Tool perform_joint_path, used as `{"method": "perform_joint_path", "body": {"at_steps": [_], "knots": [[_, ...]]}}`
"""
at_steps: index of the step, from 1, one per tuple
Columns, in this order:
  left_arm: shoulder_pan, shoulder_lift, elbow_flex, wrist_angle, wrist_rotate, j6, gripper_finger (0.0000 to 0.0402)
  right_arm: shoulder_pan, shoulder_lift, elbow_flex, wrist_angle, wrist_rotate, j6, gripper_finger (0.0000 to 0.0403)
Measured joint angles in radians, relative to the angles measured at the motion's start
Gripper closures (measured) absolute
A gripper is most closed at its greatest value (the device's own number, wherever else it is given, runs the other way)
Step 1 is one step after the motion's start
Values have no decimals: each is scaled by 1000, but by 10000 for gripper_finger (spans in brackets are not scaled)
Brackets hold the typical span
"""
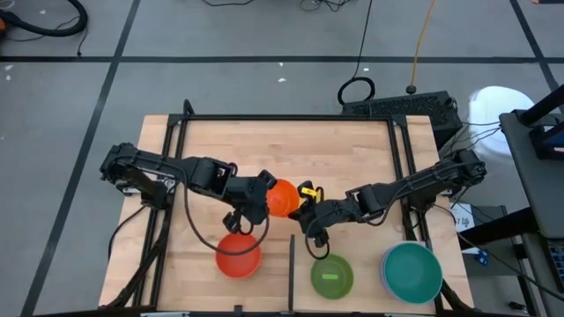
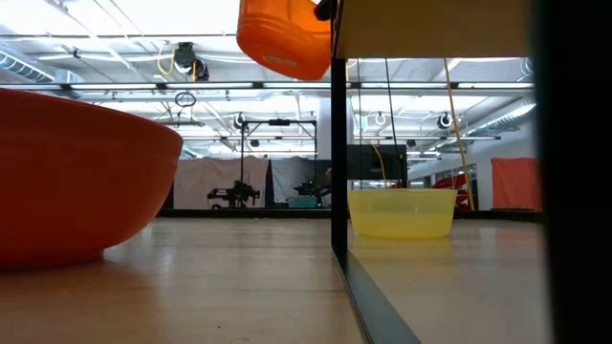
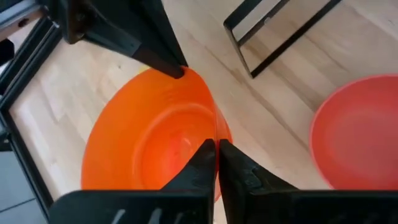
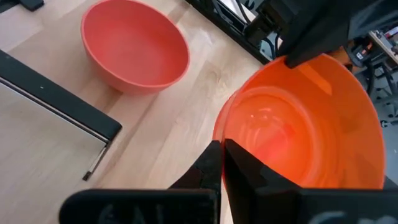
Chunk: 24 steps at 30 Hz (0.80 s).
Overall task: Place and stack bowls onto a shelf
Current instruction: Stack the light orange bowl on top of the green bowl on the shelf
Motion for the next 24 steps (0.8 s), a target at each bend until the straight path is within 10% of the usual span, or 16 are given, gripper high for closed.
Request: {"method": "perform_joint_path", "body": {"at_steps": [8,17,24], "knots": [[1,-1,0,-4,17,40,397,2,0,-1,39,33,-47,395],[-5,0,0,31,1,8,399,-3,-2,0,257,69,-125,283],[-46,0,0,89,8,4,400,87,-105,0,319,299,-76,223]]}}
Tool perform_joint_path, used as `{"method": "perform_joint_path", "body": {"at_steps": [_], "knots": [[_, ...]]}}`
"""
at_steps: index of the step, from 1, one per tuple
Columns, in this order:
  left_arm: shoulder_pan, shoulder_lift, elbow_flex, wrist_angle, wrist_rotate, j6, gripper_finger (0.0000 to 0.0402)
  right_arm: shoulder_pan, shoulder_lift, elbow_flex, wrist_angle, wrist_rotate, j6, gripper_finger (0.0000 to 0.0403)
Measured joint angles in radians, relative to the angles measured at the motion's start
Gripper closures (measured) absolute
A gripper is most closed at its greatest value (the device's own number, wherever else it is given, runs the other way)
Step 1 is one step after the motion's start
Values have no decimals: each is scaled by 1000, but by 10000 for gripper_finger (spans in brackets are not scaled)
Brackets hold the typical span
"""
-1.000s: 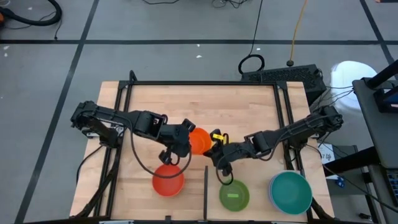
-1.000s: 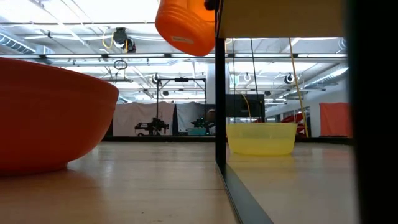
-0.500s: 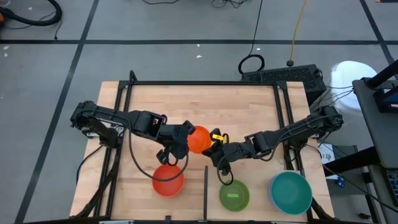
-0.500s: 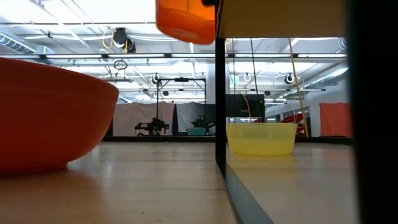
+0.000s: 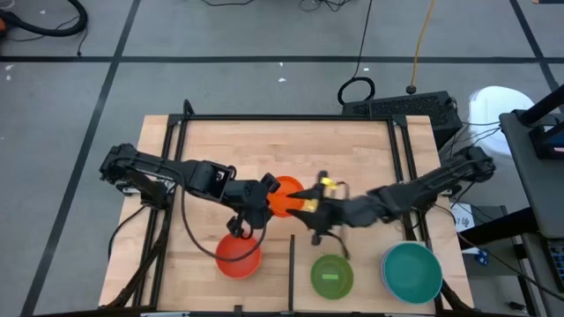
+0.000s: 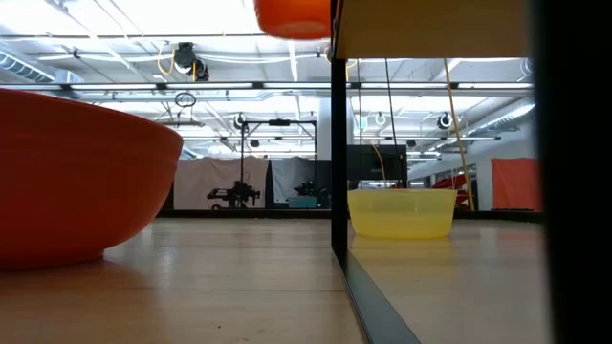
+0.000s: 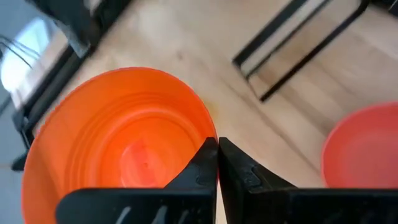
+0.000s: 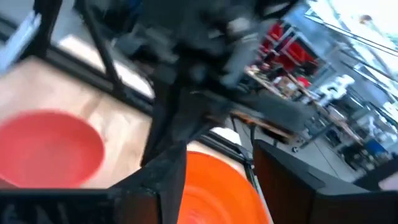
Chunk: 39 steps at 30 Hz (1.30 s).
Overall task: Place and stack bowls onto a shelf
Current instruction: Stack the light orange bowl on top of the green bowl on the shelf
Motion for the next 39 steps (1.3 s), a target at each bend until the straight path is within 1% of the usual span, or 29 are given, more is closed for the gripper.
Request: {"method": "perform_joint_path", "body": {"at_steps": [3,4,10,13,15,21,24,27,29,31,33,35,37,39], "knots": [[-27,-7,0,55,7,3,400,81,-63,0,-29,115,62,216],[-37,-7,0,75,9,3,400,114,-83,0,-38,170,82,216],[-87,-7,0,195,12,7,400,278,-152,0,-69,556,139,222],[-113,-7,0,283,67,7,399,327,-156,0,-123,703,182,224],[-132,-7,0,347,98,7,399,347,-155,0,-164,756,222,224],[-180,2,0,508,159,7,399,363,-150,0,-291,773,368,224],[-196,20,2,585,168,7,400,362,-151,0,-337,774,420,224],[-211,38,-1,620,189,11,399,359,-150,0,-342,774,418,224],[-209,64,2,691,217,20,400,351,-152,0,-342,775,400,224],[-216,75,0,696,220,29,400,347,-159,0,-349,775,373,225],[-215,97,0,749,226,27,400,346,-172,0,-351,776,358,225],[-214,104,0,762,240,22,399,346,-190,0,-357,776,348,225],[-203,129,2,837,259,8,400,347,-210,0,-375,776,354,225],[-197,146,1,874,266,-4,400,346,-230,0,-405,776,379,225]]}}
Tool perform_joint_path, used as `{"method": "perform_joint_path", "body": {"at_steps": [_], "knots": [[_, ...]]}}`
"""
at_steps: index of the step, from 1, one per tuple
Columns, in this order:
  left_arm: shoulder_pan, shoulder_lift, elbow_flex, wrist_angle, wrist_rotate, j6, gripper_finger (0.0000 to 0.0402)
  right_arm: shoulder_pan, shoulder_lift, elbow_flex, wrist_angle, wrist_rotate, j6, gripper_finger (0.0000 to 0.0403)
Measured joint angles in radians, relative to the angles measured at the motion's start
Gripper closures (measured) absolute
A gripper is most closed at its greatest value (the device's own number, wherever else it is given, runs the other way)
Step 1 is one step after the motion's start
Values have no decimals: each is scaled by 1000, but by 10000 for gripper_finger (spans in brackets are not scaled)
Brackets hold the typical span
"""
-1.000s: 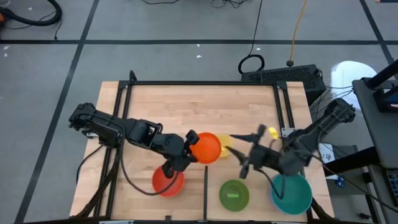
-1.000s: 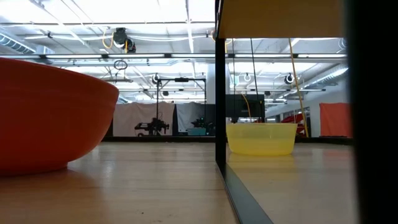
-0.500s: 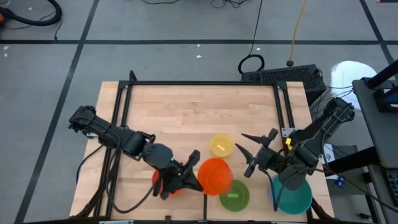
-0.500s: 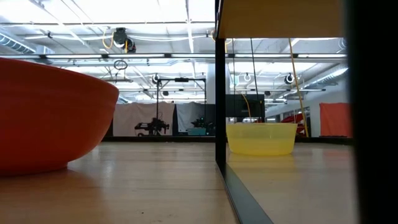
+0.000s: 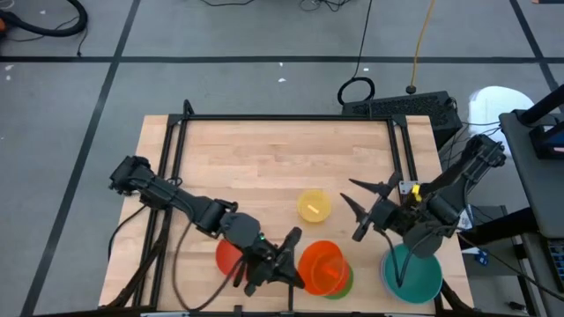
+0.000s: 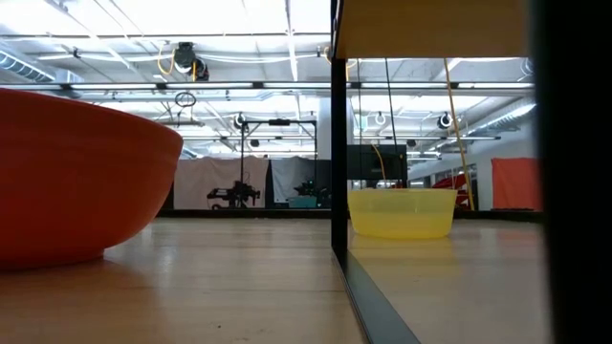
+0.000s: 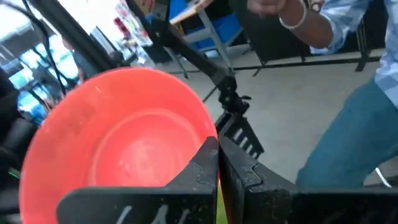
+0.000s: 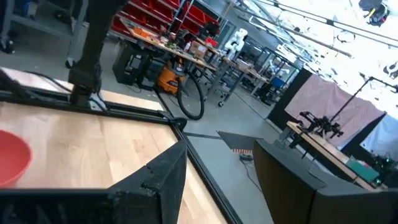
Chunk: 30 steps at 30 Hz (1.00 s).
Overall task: Place and stack bowls onto a shelf
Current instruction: Stack the light orange bowl on top of the green bowl on the shelf
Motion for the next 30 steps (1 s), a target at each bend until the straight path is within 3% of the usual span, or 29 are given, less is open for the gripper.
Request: {"method": "perform_joint_path", "body": {"at_steps": [3,13,30], "knots": [[20,48,12,86,5,-34,400,0,-21,0,-42,1,45,225],[36,199,146,-28,11,-128,399,0,-33,0,-63,0,61,225],[25,229,116,-108,15,-175,382,0,-33,0,-61,0,68,225]]}}
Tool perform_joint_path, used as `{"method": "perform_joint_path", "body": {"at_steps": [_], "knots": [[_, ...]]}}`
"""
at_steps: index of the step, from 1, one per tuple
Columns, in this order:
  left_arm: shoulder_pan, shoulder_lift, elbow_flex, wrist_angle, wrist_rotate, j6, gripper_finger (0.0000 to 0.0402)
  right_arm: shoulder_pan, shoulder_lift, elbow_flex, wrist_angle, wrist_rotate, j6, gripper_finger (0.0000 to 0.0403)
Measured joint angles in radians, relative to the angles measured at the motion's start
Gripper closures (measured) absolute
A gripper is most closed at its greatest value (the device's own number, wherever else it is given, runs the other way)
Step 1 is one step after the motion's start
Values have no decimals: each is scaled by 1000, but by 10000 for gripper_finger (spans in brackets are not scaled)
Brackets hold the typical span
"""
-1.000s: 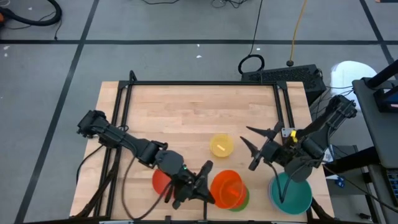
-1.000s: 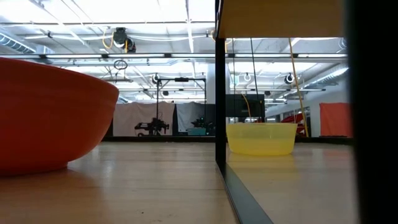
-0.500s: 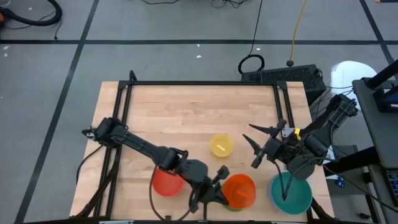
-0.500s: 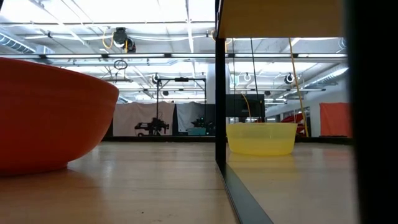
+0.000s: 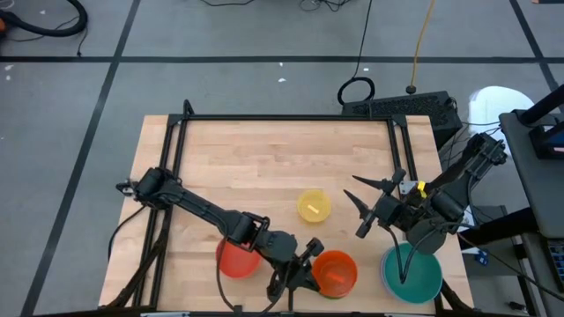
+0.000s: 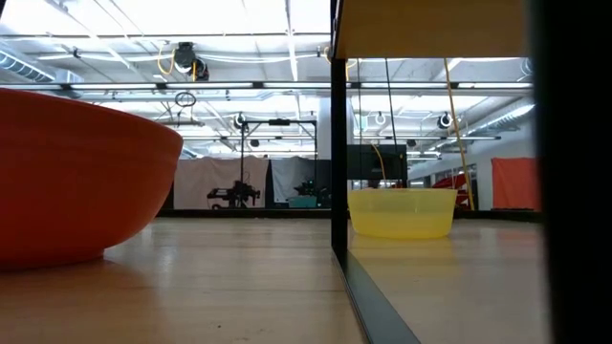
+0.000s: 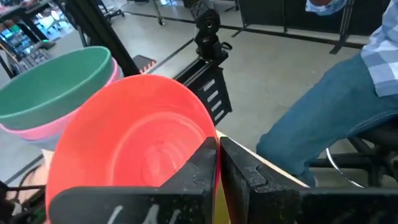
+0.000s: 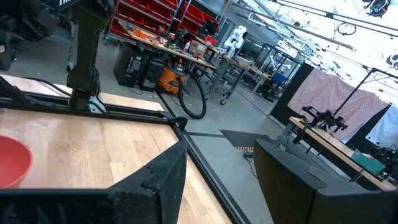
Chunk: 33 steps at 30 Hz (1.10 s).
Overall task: Place and stack bowls onto a shelf
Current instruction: Stack the light orange bowl on top of the green bowl on the shelf
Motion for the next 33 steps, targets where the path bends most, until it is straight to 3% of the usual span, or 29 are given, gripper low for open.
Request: {"method": "perform_joint_path", "body": {"at_steps": [9,24,33], "knots": [[5,0,0,-16,0,5,375,0,0,0,0,-2,0,225],[7,0,0,-11,-1,-70,278,0,0,0,0,-3,0,225],[3,0,0,-10,-1,-82,288,0,0,0,0,-4,1,225]]}}
